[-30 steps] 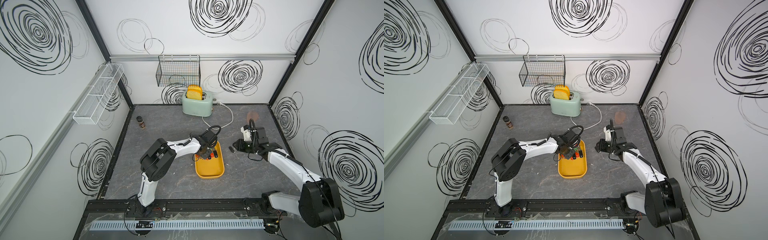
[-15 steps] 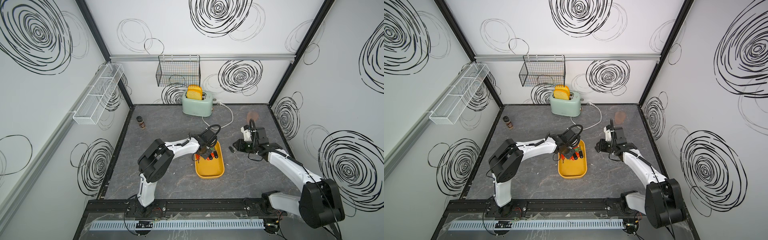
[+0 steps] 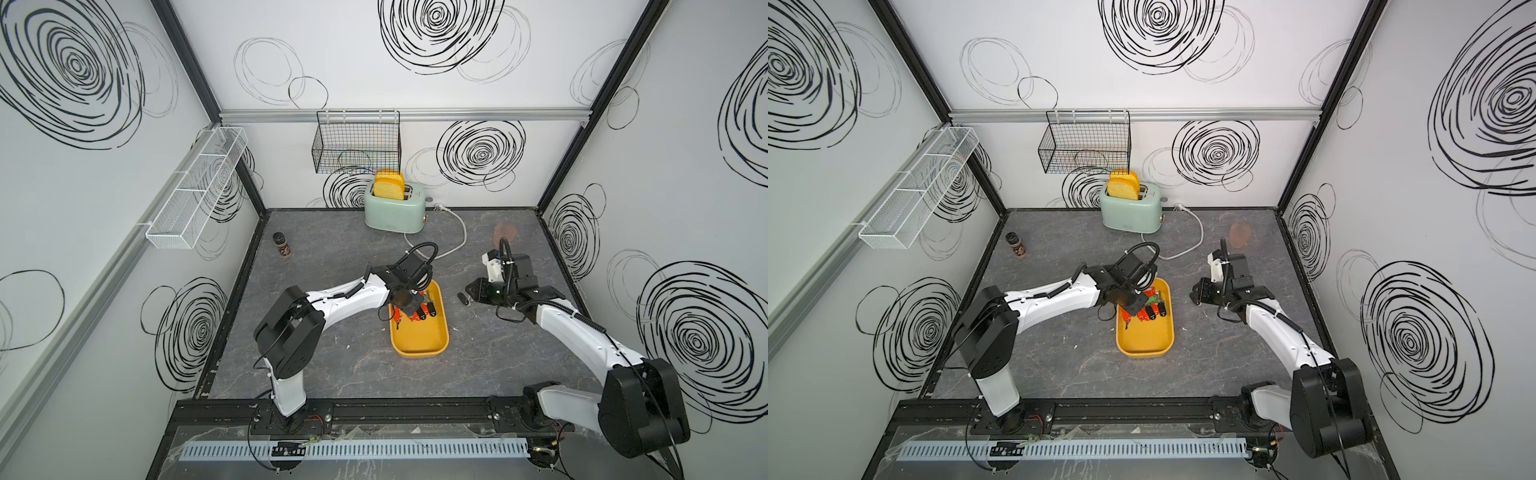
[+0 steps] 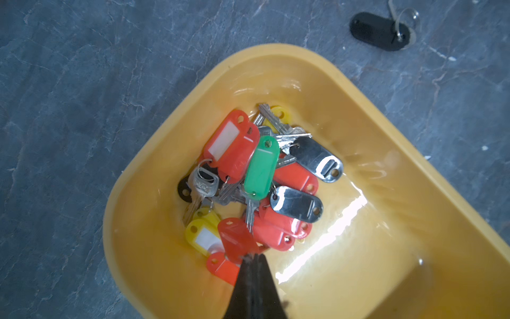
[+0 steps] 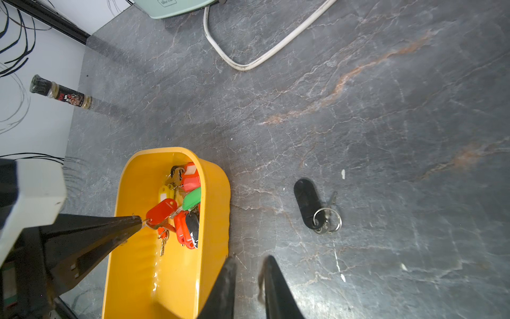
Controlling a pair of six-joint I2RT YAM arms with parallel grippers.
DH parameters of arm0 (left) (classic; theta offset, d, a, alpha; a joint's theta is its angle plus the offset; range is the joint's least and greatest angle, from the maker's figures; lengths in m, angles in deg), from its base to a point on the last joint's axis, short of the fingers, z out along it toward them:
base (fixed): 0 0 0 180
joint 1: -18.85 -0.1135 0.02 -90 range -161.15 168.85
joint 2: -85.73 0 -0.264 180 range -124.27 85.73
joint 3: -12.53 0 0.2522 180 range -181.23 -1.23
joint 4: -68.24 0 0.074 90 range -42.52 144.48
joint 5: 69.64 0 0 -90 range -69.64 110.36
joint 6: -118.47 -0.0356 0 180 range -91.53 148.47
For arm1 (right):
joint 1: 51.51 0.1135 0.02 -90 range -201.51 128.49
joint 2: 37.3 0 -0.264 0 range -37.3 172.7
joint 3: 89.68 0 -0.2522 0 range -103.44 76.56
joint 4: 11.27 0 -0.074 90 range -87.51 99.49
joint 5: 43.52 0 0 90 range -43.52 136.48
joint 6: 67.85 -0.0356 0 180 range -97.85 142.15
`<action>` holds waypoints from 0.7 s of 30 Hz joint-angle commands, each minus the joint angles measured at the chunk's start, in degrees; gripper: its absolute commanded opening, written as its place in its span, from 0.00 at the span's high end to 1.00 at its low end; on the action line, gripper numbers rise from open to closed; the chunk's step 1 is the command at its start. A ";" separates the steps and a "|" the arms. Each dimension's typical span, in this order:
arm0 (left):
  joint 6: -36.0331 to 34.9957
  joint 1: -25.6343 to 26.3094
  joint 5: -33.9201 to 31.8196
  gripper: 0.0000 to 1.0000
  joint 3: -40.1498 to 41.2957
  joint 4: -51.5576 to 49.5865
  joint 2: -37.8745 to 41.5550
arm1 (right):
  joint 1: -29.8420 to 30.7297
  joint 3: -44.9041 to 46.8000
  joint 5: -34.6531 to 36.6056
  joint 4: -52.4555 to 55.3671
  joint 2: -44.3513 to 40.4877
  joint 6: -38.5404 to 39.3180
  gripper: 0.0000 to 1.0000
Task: Take the keys out of the storage box
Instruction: Pick up the key from the storage box, then place the key at the center of the board.
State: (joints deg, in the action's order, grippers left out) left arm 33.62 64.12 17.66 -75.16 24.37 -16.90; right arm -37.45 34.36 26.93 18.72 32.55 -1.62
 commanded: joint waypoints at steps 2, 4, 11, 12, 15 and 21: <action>1.84 -0.20 1.25 1.00 0.61 -0.44 4.98 | 0.26 0.32 -0.81 -0.54 -1.38 -0.22 0.77; 2.39 -0.41 1.47 1.00 0.85 -0.54 6.88 | 0.35 0.03 -1.04 -0.46 -1.29 -0.31 0.77; 4.76 -3.53 1.38 1.00 2.83 -0.92 14.35 | 0.60 -0.78 -1.93 -0.52 -1.07 -0.31 0.77; 5.16 -4.48 1.47 1.00 3.45 -0.83 15.66 | 0.74 -0.95 -2.06 -0.56 -0.90 -0.39 0.77; 6.06 -7.43 1.35 1.00 4.97 -0.66 19.12 | 1.20 -1.28 -1.93 -0.66 -0.44 -0.57 0.77; 7.33 -15.37 1.82 1.00 8.61 -0.16 21.75 | 2.58 -2.32 -1.62 -1.08 1.03 -0.93 0.77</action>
State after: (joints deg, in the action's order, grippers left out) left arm 39.19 51.51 19.13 -68.54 24.20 4.24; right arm -35.65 33.99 25.64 18.46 32.79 -1.88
